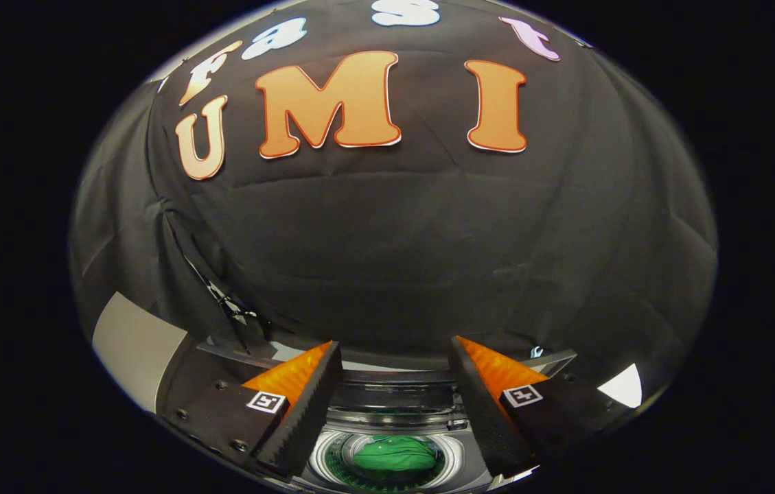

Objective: Put the clothes into the washing machine and then close the washing machine lid.

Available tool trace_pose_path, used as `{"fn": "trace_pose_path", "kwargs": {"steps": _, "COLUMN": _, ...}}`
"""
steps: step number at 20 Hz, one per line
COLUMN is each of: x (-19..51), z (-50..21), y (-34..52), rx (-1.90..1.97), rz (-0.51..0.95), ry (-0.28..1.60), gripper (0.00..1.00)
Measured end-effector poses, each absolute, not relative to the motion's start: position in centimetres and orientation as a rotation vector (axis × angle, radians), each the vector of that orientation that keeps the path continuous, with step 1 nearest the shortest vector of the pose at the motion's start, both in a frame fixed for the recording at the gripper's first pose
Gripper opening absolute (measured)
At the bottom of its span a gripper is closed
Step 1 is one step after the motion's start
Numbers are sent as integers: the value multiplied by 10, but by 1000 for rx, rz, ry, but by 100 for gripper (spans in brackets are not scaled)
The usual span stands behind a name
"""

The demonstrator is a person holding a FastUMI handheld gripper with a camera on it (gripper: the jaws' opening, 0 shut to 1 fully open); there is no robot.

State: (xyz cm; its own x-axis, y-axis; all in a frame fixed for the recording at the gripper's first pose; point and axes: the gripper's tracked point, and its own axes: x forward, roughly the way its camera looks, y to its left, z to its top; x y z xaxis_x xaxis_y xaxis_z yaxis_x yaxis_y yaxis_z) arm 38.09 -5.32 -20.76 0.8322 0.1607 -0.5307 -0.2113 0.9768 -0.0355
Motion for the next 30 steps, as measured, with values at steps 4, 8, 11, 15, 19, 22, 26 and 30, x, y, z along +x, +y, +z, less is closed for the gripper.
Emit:
{"fn": "trace_pose_path", "kwargs": {"steps": 4, "x": 389, "z": -215, "y": -49, "rx": -97, "rz": 185, "ry": 558, "gripper": 100}}
{"fn": "trace_pose_path", "kwargs": {"steps": 8, "x": 390, "z": -219, "y": -50, "rx": -90, "rz": 174, "ry": 565, "gripper": 100}}
{"fn": "trace_pose_path", "kwargs": {"steps": 11, "x": 390, "z": -221, "y": -48, "rx": -63, "rz": 177, "ry": 554, "gripper": 100}}
{"fn": "trace_pose_path", "kwargs": {"steps": 15, "x": 386, "z": -218, "y": -49, "rx": -64, "rz": 169, "ry": 513, "gripper": 100}}
{"fn": "trace_pose_path", "kwargs": {"steps": 19, "x": 361, "z": -217, "y": -56, "rx": -69, "rz": 147, "ry": 463, "gripper": 100}}
{"fn": "trace_pose_path", "kwargs": {"steps": 22, "x": 349, "z": -215, "y": -57, "rx": -69, "rz": 141, "ry": 423, "gripper": 100}}
{"fn": "trace_pose_path", "kwargs": {"steps": 26, "x": 327, "z": -216, "y": -60, "rx": -63, "rz": 145, "ry": 358, "gripper": 100}}
{"fn": "trace_pose_path", "kwargs": {"steps": 30, "x": 307, "z": -218, "y": -63, "rx": -57, "rz": 143, "ry": 287, "gripper": 100}}
